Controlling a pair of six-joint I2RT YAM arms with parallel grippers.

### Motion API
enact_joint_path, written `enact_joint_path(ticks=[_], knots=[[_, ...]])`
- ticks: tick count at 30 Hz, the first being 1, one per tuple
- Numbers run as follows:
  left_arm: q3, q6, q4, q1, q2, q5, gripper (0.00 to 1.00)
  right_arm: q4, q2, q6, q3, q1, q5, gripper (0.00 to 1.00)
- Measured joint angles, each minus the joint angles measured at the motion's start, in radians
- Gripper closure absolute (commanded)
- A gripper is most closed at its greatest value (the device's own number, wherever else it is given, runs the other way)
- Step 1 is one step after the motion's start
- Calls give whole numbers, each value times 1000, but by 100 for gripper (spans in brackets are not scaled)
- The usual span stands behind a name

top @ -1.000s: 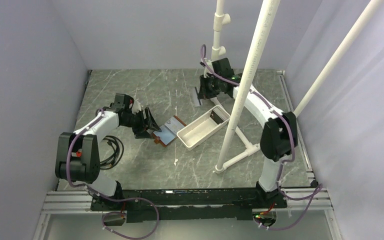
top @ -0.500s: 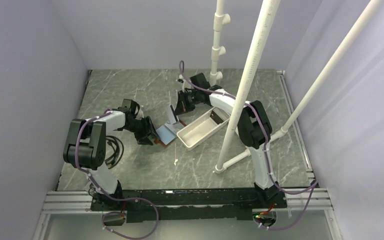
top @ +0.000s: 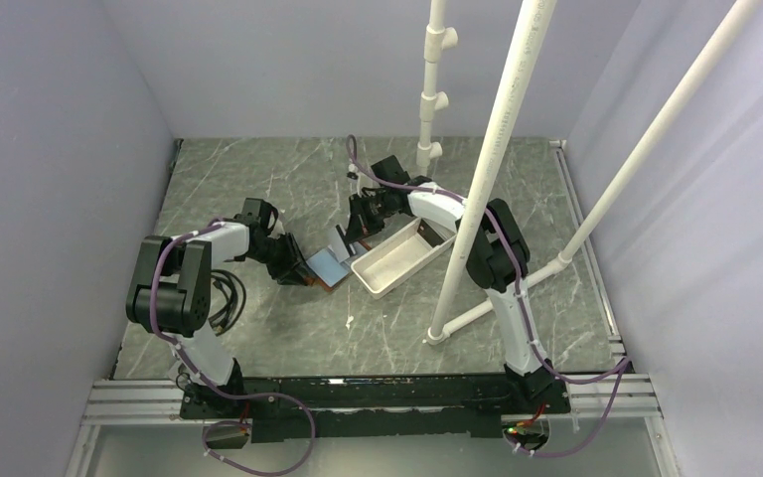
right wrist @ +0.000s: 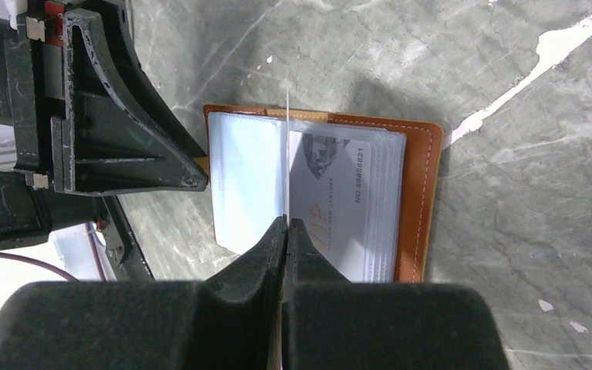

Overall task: Put the credit cards into the card holder
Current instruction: Insert the credit card into the card holder.

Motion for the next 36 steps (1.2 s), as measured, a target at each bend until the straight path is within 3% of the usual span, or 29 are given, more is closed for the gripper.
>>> enact_joint_path(ticks=[14,25,36], knots=[[0,-5,-1,0,0,-16,67,-54,46,-6,43,-10,-83,100],[0,-6,0,0,0,-21,68,-42,47,84,16,-45,-149,100],[0,-7,0,0,0,-21,69,-88,61,74,18,-44,-132,100]])
